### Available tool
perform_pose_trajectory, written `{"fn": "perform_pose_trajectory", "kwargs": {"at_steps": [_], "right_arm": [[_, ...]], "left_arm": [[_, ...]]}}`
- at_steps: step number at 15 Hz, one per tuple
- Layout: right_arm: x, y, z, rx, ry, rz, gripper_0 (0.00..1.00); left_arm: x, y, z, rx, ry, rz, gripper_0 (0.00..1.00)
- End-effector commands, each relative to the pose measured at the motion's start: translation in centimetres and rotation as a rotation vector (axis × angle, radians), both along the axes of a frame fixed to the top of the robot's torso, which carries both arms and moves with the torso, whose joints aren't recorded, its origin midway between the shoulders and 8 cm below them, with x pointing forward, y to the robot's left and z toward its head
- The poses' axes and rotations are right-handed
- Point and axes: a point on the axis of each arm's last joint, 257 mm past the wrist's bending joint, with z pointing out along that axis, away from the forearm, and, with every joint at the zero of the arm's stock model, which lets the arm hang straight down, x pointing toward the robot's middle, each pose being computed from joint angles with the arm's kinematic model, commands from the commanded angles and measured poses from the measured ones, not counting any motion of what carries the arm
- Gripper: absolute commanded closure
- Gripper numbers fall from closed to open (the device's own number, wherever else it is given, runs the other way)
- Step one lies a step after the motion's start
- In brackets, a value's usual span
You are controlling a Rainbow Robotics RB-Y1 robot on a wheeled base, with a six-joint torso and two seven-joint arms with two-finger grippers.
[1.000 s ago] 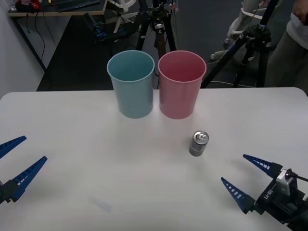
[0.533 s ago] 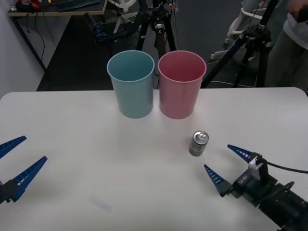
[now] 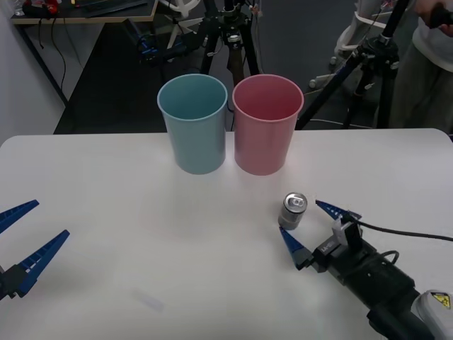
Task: Grasp the object on the table and drop it into the matching bin: aluminum can to the light blue bin, PET bottle to the pink bin.
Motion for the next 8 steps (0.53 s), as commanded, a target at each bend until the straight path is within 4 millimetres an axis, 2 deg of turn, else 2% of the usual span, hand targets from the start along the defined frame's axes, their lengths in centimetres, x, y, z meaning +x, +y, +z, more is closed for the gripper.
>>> {"fn": "perform_pose_trajectory", "kwargs": {"at_steps": [1, 8], "right_arm": [[1.3, 0.9, -0.4, -0.008, 0.008, -0.02, 0.0], [4.9, 2.9, -1.2, 0.011, 0.035, -0.023, 0.0]], "left_arm": [[0.0, 0.0, 0.0, 0.0, 0.0, 0.0, 0.0], [0.0, 0.0, 0.0, 0.0, 0.0, 0.0, 0.0]]}}
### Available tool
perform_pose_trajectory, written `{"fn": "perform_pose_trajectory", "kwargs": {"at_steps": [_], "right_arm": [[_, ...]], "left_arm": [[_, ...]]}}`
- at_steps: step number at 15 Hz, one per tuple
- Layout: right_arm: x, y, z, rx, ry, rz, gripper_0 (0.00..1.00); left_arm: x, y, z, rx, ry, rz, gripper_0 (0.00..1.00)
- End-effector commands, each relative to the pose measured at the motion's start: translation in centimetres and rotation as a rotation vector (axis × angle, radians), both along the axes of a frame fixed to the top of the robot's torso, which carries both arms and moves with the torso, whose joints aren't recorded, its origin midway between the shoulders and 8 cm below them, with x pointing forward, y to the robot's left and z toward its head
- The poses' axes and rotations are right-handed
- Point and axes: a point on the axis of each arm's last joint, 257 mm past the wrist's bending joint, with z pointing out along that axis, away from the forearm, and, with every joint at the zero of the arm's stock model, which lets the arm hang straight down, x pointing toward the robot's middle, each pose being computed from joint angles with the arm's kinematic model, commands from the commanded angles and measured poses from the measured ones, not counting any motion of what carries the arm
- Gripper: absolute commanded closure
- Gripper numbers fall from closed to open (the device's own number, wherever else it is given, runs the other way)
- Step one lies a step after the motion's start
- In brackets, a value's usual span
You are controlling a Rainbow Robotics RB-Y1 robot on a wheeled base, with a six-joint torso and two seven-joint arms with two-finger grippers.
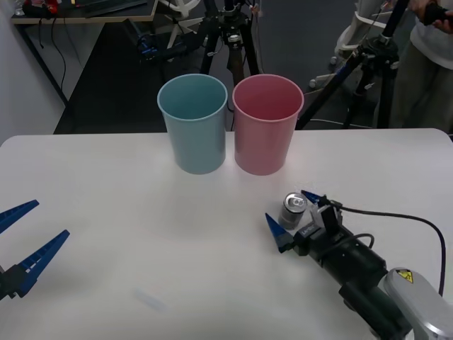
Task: Grasp the object on the table and drop it into the matching bin: aluminum can to the light blue bin, PET bottle to the pink bin.
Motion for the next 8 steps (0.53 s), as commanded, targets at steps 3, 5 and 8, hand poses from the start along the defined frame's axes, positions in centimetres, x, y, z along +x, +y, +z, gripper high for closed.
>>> {"fn": "perform_pose_trajectory", "kwargs": {"at_steps": [3, 5, 8], "right_arm": [[1.96, 0.72, 0.08, 0.012, 0.005, 0.0, 0.0], [2.0, 0.78, 0.17, 0.018, 0.006, 0.001, 0.0], [1.93, 0.69, 0.44, 0.026, 0.003, 0.012, 0.3]], "left_arm": [[0.0, 0.0, 0.0, 0.0, 0.0, 0.0, 0.0], [0.0, 0.0, 0.0, 0.0, 0.0, 0.0, 0.0], [0.0, 0.0, 0.0, 0.0, 0.0, 0.0, 0.0]]}}
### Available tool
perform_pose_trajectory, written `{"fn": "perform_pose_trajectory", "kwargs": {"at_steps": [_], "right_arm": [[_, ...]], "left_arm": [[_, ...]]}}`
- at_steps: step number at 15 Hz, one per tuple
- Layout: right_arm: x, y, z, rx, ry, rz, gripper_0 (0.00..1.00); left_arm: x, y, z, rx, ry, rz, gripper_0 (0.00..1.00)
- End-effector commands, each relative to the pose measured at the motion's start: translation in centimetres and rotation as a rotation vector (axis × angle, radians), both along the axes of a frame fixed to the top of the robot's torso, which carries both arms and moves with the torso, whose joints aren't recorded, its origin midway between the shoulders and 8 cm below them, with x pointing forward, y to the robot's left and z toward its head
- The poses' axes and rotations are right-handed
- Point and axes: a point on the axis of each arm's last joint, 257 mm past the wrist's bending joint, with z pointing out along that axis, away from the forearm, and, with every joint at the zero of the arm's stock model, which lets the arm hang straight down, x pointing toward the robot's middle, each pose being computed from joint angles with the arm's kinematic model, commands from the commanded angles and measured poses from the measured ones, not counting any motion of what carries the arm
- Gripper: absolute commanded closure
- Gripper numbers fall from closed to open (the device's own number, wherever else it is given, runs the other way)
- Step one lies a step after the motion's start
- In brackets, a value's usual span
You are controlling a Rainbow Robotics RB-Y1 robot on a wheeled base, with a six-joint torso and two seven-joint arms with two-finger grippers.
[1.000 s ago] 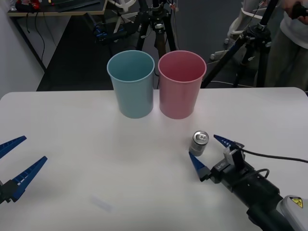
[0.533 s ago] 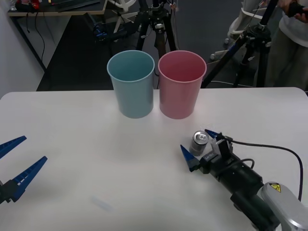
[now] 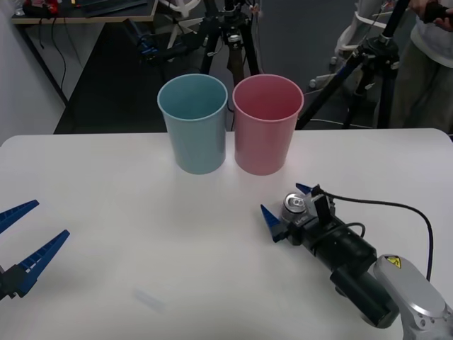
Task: Grasp the object on the table and drop it into the matching bin: aluminum can to the light blue bin, PET bottle to the pink bin.
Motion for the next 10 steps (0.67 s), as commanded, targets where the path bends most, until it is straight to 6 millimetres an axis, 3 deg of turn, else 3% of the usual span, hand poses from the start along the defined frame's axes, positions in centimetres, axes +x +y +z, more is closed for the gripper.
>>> {"fn": "perform_pose_trajectory", "kwargs": {"at_steps": [1, 2, 10], "right_arm": [[-0.01, -0.24, 0.26, 0.005, -0.004, 0.007, 0.87], [-0.01, -0.36, 0.25, 0.005, -0.003, 0.006, 1.0], [-0.06, -0.4, 0.4, 0.015, -0.002, 0.012, 1.0]], "left_arm": [[0.0, 0.0, 0.0, 0.0, 0.0, 0.0, 0.0], [0.0, 0.0, 0.0, 0.0, 0.0, 0.0, 0.0], [0.0, 0.0, 0.0, 0.0, 0.0, 0.0, 0.0]]}}
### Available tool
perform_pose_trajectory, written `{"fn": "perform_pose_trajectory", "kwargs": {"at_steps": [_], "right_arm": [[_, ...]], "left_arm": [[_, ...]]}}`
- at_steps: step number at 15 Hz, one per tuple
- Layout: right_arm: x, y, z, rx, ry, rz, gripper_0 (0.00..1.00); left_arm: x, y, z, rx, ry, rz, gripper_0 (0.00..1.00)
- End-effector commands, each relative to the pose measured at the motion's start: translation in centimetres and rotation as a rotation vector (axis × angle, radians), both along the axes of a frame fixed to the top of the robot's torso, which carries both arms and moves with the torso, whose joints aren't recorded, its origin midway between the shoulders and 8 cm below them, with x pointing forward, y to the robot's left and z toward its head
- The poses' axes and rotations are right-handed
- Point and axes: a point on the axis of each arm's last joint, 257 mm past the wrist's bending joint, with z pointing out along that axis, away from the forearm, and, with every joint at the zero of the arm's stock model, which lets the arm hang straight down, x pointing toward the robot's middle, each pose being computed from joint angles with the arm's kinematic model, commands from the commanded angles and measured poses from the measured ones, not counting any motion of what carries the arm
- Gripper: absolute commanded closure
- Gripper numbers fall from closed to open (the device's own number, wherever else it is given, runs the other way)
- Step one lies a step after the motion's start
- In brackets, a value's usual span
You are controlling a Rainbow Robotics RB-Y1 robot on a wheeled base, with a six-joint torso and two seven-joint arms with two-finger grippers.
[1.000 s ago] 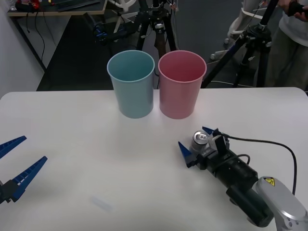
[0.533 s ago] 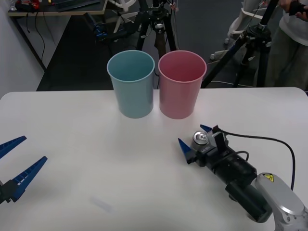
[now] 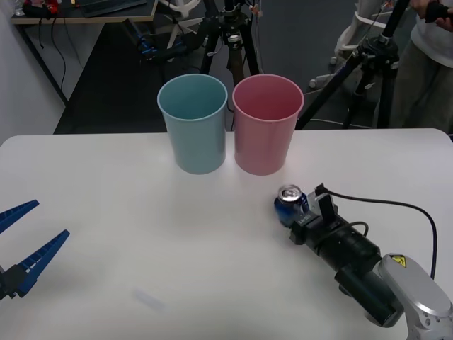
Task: Grasp the object on the table and drop it into the matching bin: aluminum can to the light blue bin, PET bottle to the pink bin.
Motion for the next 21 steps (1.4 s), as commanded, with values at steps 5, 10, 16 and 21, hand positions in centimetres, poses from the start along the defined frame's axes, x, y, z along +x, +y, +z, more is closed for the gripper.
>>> {"fn": "perform_pose_trajectory", "kwargs": {"at_steps": [5, 10, 16, 21], "right_arm": [[-0.2, 0.3, 1.3, 0.025, -0.02, 0.025, 1.0], [-2.7, 0.7, 7.2, 0.063, -0.124, 0.077, 1.0], [-6.6, 0.8, 16.3, 0.142, -0.255, 0.136, 1.0], [-9.1, 2.9, 24.5, 0.262, -0.351, 0.215, 1.0]], "left_arm": [[0.0, 0.0, 0.0, 0.0, 0.0, 0.0, 0.0], [0.0, 0.0, 0.0, 0.0, 0.0, 0.0, 0.0], [0.0, 0.0, 0.0, 0.0, 0.0, 0.0, 0.0], [0.0, 0.0, 0.0, 0.0, 0.0, 0.0, 0.0]]}}
